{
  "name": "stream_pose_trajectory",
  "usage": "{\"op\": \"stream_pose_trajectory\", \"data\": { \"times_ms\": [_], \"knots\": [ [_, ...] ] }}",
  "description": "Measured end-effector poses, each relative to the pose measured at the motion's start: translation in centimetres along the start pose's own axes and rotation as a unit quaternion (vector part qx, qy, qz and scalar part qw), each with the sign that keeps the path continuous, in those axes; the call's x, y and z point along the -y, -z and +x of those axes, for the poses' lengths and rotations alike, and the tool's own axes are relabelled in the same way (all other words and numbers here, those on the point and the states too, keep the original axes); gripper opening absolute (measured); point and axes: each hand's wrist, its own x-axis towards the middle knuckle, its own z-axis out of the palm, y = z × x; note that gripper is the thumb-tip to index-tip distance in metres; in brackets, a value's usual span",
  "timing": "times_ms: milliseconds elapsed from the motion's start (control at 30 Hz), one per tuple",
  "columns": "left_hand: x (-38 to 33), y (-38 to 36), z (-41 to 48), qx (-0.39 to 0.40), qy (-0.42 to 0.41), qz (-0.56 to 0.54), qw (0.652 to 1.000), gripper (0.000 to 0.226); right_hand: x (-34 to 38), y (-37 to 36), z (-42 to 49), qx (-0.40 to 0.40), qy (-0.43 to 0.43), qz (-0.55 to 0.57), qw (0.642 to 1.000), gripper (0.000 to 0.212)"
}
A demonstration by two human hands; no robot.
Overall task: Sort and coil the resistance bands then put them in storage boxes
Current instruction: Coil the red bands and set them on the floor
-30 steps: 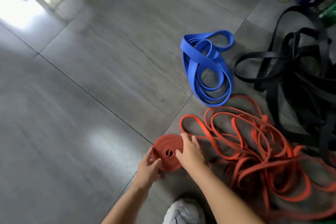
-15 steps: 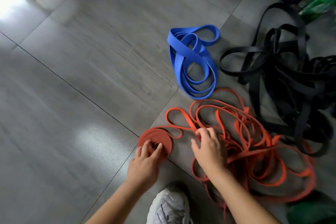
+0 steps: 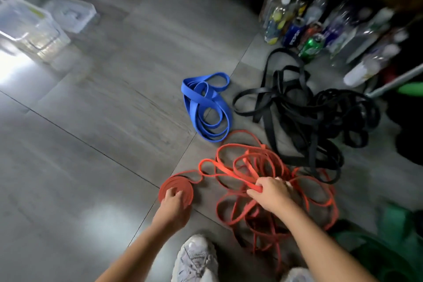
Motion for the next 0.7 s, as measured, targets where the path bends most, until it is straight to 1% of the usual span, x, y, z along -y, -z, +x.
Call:
{"op": "stream_pose_trajectory", "data": {
  "times_ms": [100, 167, 233, 267, 333, 400, 433, 500, 533, 600, 633, 667, 700],
  "knots": [
    [-2.9, 1.6, -3.0, -0.010, -0.029, -0.006, 1.000, 0.040, -3.3, 4.1, -3.9, -0.073, -0.012, 0.094, 0.993, 0.027],
    [-5.1, 3.1, -5.1, -0.015, -0.061, -0.001, 0.998, 0.039, -4.9, 7.1, -6.8, -0.120, -0.009, 0.171, 0.978, 0.025],
    [-7.9, 5.3, -7.3, -0.028, -0.107, -0.004, 0.994, 0.038, -5.8, 10.4, -9.6, -0.139, 0.001, 0.219, 0.966, 0.020],
    [-9.5, 6.7, -8.6, -0.032, -0.135, -0.010, 0.990, 0.035, -6.0, 12.2, -10.9, -0.149, 0.018, 0.238, 0.960, 0.016],
    [-13.1, 9.8, -11.7, -0.040, -0.197, -0.022, 0.979, 0.022, -6.2, 15.4, -13.7, -0.166, 0.077, 0.268, 0.946, 0.003],
    [-16.8, 12.7, -15.0, -0.052, -0.269, -0.033, 0.961, 0.010, -6.2, 18.3, -16.8, -0.184, 0.127, 0.263, 0.938, 0.003],
    [-18.5, 13.9, -16.6, -0.055, -0.293, -0.024, 0.954, 0.011, -6.3, 19.6, -18.4, -0.190, 0.142, 0.257, 0.937, 0.005],
    [-21.6, 15.7, -20.0, -0.047, -0.323, -0.013, 0.945, 0.026, -6.4, 21.8, -21.9, -0.183, 0.156, 0.271, 0.932, 0.008],
    [-22.9, 16.4, -21.6, -0.038, -0.329, -0.014, 0.943, 0.035, -6.5, 22.9, -23.6, -0.180, 0.165, 0.294, 0.924, 0.007],
    [-24.8, 17.3, -24.6, -0.023, -0.352, -0.009, 0.936, 0.049, -6.5, 24.7, -26.9, -0.187, 0.186, 0.359, 0.895, 0.011],
    [-25.5, 17.3, -26.1, -0.018, -0.374, 0.000, 0.927, 0.050, -6.4, 25.5, -28.3, -0.192, 0.197, 0.395, 0.876, 0.015],
    [-25.9, 17.1, -27.4, -0.019, -0.401, 0.010, 0.916, 0.044, -6.2, 26.3, -29.5, -0.195, 0.211, 0.428, 0.857, 0.017],
    [-26.1, 16.7, -28.5, -0.030, -0.422, 0.017, 0.906, 0.030, -5.9, 26.9, -30.7, -0.198, 0.225, 0.454, 0.839, 0.016]
  ]
}}
